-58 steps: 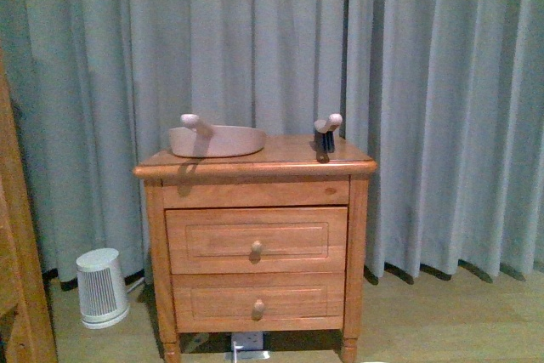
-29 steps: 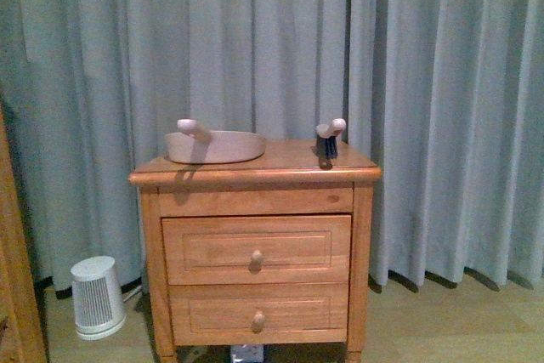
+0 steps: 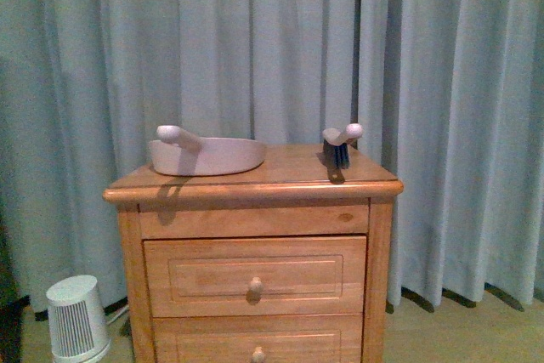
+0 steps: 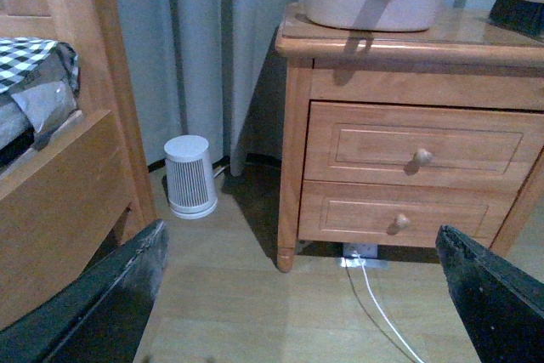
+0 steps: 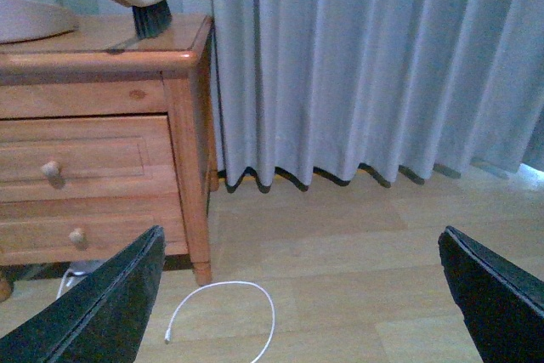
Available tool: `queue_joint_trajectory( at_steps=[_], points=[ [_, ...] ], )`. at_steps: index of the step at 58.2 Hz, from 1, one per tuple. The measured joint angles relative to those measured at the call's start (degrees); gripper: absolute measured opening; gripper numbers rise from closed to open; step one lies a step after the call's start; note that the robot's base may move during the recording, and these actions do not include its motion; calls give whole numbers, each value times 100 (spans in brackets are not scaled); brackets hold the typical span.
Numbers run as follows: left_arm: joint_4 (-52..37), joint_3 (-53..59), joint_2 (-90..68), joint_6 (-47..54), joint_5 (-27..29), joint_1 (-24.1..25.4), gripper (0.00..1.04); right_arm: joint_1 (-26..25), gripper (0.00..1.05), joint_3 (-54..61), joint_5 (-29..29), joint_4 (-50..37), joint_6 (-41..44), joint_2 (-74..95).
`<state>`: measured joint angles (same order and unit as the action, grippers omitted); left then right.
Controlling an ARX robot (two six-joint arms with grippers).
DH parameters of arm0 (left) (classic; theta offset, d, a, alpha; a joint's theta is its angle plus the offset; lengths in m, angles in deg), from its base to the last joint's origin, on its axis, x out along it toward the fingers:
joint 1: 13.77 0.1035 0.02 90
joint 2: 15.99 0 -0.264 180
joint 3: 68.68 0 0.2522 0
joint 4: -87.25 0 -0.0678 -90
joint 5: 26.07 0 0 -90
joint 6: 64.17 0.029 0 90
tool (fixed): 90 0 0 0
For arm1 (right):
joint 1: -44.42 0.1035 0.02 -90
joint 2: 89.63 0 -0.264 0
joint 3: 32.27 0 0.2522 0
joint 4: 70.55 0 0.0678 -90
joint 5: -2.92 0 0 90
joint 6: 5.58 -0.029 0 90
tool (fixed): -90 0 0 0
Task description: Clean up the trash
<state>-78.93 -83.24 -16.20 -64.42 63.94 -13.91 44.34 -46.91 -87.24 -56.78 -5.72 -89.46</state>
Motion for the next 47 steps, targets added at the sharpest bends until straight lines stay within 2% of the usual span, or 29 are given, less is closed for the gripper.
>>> queue_joint_trajectory(
  at_steps=[47],
  points=[
    [0, 0, 0, 0, 0, 0, 97, -2, 97, 0, -4, 2, -2, 0]
  ],
)
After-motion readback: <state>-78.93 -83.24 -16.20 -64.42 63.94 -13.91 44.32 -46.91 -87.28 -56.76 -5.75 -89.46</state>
